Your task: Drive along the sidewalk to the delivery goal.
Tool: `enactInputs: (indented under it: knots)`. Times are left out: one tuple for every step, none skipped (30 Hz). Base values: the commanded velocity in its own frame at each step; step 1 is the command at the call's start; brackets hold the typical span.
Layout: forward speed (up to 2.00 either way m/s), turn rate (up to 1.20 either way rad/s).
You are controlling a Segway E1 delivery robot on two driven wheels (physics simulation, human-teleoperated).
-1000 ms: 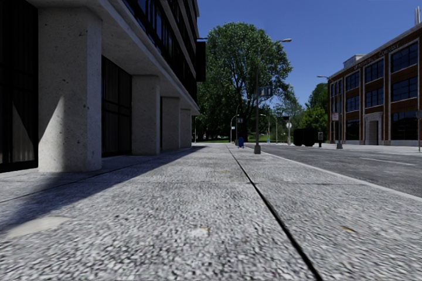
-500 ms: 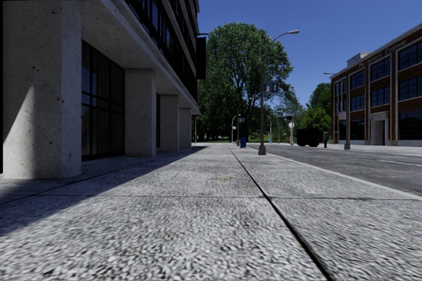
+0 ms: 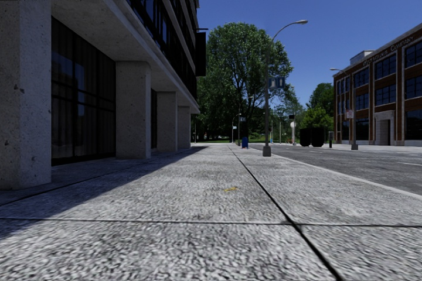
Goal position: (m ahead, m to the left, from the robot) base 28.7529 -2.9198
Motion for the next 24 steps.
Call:
enactInputs:
  knots:
    - [2.00, 0.00]
    - [2.00, 0.00]
    - [2.00, 0.00]
    - [2.00, 0.00]
    - [2.00, 0.00]
    - [2.00, 0.00]
    - [2.00, 0.00]
    - [2.00, 0.00]
    - [2.00, 0.00]
    - [2.00, 0.00]
    - [2.00, 0.00]
    - [2.00, 0.00]
    - [2.00, 0.00]
    - [2.00, 0.00]
    - [2.00, 0.00]
    - [2.00, 0.00]
    - [2.00, -0.03]
    - [2.00, -0.07]
    - [2.00, -0.07]
    - [2.00, -0.16]
    - [2.00, -0.28]
    - [2.00, -0.32]
    - [2.00, -0.32]
    - [2.00, -0.32]
